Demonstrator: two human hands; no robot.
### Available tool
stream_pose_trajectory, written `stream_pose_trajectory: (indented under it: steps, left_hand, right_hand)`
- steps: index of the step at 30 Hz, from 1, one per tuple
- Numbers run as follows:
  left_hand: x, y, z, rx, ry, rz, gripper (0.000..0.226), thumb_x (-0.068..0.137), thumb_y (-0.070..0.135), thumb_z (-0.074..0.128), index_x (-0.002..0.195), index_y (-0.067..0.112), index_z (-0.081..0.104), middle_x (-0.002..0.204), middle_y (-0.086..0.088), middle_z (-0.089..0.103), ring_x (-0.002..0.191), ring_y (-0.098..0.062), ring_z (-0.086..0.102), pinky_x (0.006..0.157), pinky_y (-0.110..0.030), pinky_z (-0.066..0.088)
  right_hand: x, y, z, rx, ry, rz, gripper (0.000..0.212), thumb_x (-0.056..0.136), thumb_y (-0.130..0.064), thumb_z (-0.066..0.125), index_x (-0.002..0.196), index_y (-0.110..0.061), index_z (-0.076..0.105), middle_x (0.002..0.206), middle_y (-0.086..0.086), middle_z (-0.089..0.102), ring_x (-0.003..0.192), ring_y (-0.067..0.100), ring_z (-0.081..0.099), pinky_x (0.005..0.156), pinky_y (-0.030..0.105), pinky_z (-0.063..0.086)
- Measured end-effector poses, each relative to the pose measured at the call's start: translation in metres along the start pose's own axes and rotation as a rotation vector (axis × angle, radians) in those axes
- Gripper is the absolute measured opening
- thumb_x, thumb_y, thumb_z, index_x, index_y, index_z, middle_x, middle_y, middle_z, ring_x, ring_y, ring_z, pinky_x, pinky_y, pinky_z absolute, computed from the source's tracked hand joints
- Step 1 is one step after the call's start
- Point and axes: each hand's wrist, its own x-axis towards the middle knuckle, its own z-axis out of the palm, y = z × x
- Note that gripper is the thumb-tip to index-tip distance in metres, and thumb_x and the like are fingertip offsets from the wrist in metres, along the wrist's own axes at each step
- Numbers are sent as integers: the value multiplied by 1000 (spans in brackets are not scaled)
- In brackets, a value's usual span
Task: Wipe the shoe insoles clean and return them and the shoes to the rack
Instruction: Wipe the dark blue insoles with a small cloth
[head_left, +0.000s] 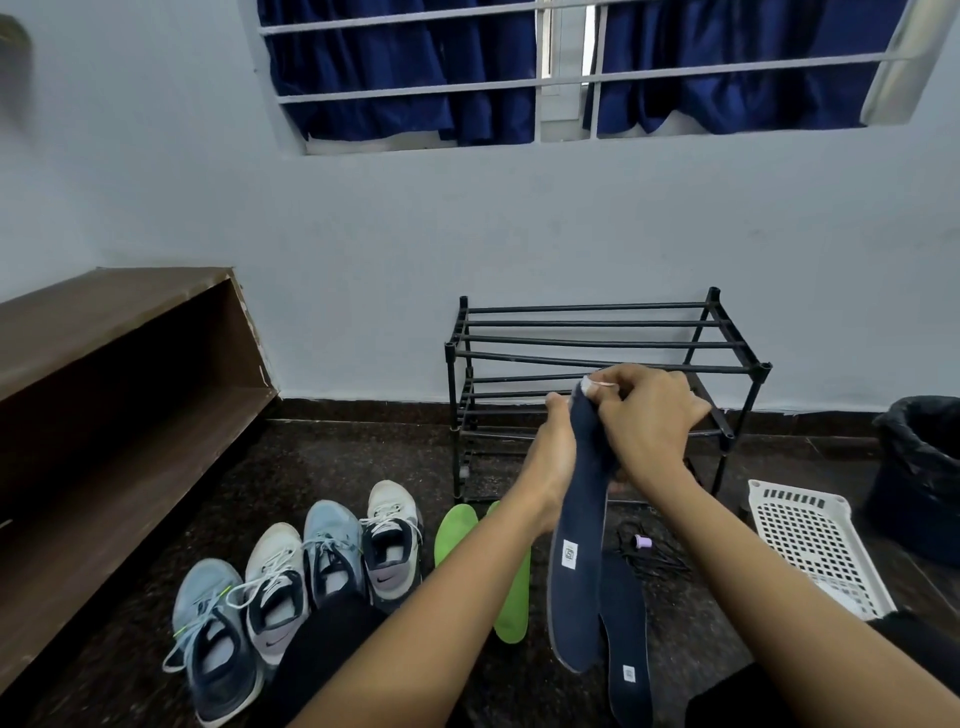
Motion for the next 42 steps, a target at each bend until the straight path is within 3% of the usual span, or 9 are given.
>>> stream_pose_trajectory:
  steps: [4,9,13,18,22,31,36,39,42]
  left_hand:
    - [1,8,-12,71,14,-3,67,100,61,16,103,18,68,81,-8,71,78,-18,68,60,-26,54]
    - [-4,14,-17,37,36,-12,82,95,70,9,107,17,71,97,-14,73,94,-25,68,77,-34,55]
    - [-5,11,-9,20,-14,5,73,100,62,12,97,17,69,73,-6,72,71,-18,68,58,-25,53]
    - [-5,7,3,-22,-11,65,64,100,62,16,106,20,64,104,-14,68,94,-25,66,78,-36,56]
    - [-6,9,7,10,-37,92,62,101,58,11,111,20,59,93,-11,63,74,-18,60,52,-24,47]
    - [0,24,-16,51,36,33,90,90,76,8,97,12,71,91,-16,73,91,-28,67,84,-38,54]
    - [-4,26,-17,-19,47,54,92,90,77,9,84,11,73,76,-12,73,84,-27,67,78,-36,52]
    - [-1,22,-14,-14,49,45,91,90,76,10,97,11,73,90,-15,73,95,-30,67,83,-38,52]
    - [-1,16,-7,-55,34,66,82,94,71,14,115,13,68,100,-17,72,91,-27,69,69,-33,57]
  right_hand:
    - [-19,-8,2,68,-63,-61,12,82,-32,69,74,-40,65,75,-12,66,98,18,54,73,33,19]
    - [-32,-12,2,152,-103,-84,7,79,-34,71,75,-39,68,69,-17,63,95,14,57,76,35,23]
    - [-20,-6,-2,115,-65,-62,8,80,-40,70,73,-40,66,70,-16,65,92,13,56,74,34,20]
    - [3,4,-5,2,45,7,8,82,-40,67,82,-34,71,77,-7,67,101,21,51,76,34,19]
    - [11,6,-5,30,44,43,5,83,-36,67,81,-33,71,74,-5,65,102,24,53,78,35,21]
    - [-30,-11,6,138,-148,-85,14,79,-27,71,73,-39,67,65,-19,58,93,13,59,79,36,30]
    - [-34,-8,10,186,-172,-85,10,78,-31,72,73,-39,67,67,-18,64,94,13,59,79,36,28]
    - [-27,-8,10,146,-128,-85,6,78,-34,71,76,-39,69,72,-16,67,95,13,58,74,34,21]
    - [-10,-2,6,143,-61,-58,4,80,-38,69,76,-38,69,74,-13,68,95,17,58,76,35,22]
